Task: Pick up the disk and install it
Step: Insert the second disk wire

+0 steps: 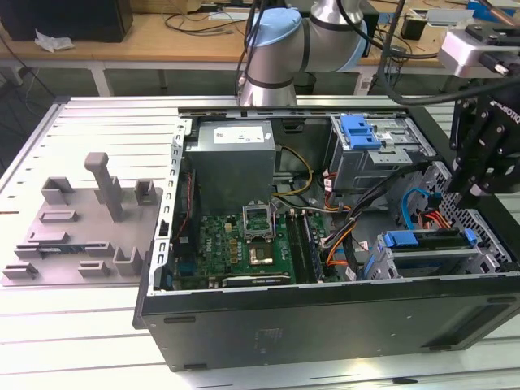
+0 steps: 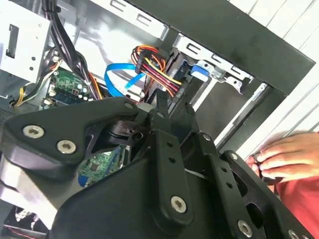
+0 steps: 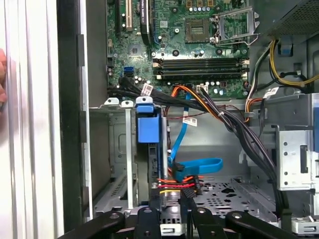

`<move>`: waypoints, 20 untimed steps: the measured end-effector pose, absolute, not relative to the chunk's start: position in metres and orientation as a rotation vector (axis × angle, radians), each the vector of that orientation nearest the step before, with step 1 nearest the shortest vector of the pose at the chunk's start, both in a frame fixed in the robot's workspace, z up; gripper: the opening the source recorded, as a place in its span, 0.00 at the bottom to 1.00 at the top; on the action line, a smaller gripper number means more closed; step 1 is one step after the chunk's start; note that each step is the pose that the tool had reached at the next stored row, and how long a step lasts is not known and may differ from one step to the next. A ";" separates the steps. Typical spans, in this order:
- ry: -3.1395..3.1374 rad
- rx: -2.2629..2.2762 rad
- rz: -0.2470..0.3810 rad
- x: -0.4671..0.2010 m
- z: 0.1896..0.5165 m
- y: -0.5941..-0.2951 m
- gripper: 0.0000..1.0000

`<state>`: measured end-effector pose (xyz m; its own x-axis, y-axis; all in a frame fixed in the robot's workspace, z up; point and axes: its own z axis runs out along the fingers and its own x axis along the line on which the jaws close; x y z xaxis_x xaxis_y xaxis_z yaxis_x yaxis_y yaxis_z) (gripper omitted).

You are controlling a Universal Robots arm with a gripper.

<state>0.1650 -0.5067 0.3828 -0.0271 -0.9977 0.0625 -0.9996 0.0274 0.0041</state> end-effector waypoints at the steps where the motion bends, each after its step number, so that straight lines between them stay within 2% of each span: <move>1: -2.211 2.152 0.073 0.165 0.383 -0.504 0.31; 9: -2.132 2.077 0.190 0.165 0.382 -0.478 0.31; 14: -2.086 2.048 0.140 0.168 0.381 -0.477 0.31; 20: -2.079 2.046 0.138 0.164 0.375 -0.472 0.31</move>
